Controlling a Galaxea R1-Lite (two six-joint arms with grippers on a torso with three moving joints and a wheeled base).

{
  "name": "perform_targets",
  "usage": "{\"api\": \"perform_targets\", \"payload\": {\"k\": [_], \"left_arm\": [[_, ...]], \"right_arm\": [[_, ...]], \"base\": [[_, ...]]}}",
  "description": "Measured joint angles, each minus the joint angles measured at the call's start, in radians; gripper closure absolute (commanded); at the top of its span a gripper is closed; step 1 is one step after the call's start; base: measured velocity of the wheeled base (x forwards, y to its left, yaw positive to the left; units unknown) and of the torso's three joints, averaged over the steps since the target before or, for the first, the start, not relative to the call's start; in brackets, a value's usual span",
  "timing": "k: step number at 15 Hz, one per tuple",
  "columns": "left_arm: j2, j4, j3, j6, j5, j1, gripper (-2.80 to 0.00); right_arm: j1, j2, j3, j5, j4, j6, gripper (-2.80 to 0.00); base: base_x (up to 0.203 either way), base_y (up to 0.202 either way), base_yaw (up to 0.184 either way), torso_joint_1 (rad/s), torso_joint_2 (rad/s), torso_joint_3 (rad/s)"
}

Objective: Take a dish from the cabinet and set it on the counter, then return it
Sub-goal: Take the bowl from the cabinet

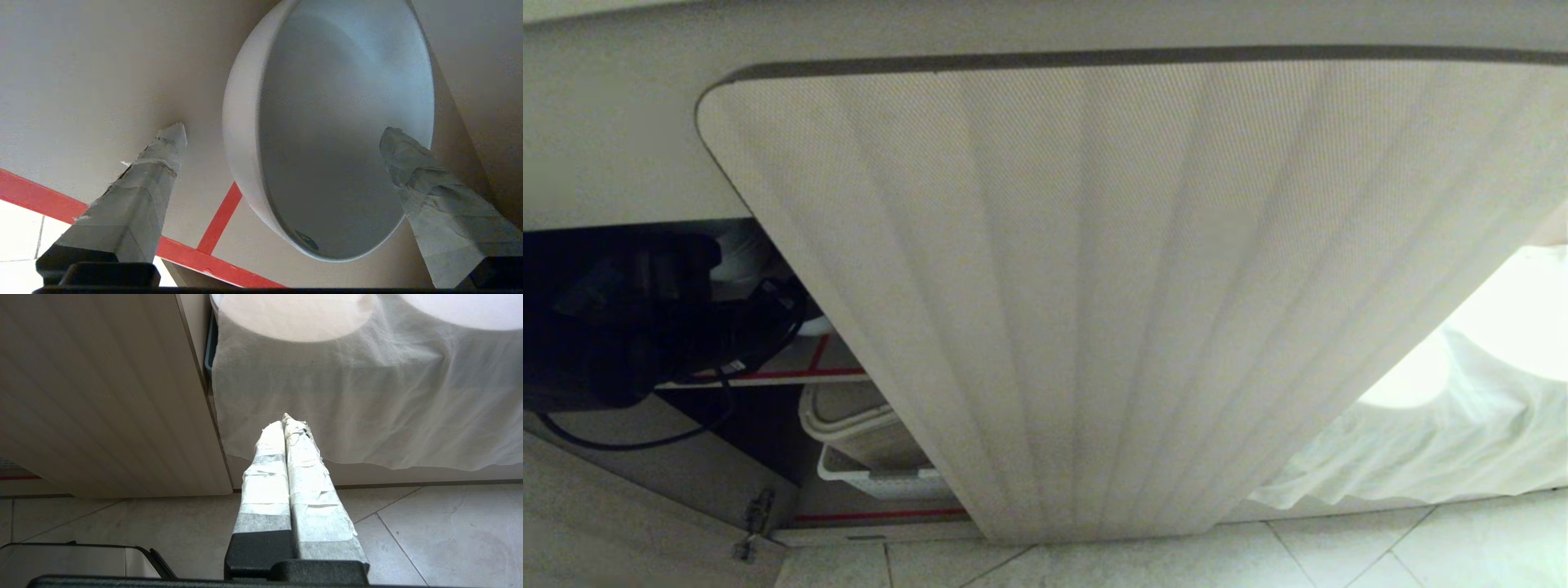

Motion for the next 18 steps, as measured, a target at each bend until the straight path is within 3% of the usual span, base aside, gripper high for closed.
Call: {"api": "perform_targets", "payload": {"k": [5,6,18], "left_arm": [[0.001,-0.004,0.0,-0.002,0.013,-0.001,-2.8],[0.001,-0.006,0.001,-0.002,0.013,-0.001,0.0],[-0.017,-0.007,0.014,-0.002,0.014,0.002,0.0]], "right_arm": [[0.0,0.0,0.0,-0.001,0.0,0.0,0.0],[0.0,0.0,0.0,0.0,0.0,0.0,0.0],[0.0,0.0,0.0,0.0,0.0,0.0,0.0]], "base": [[0.0,0.0,0.0,0.0,0.0,0.0],[0.0,0.0,0.0,0.0,0.0,0.0],[0.0,0.0,0.0,0.0,0.0,0.0]]}}
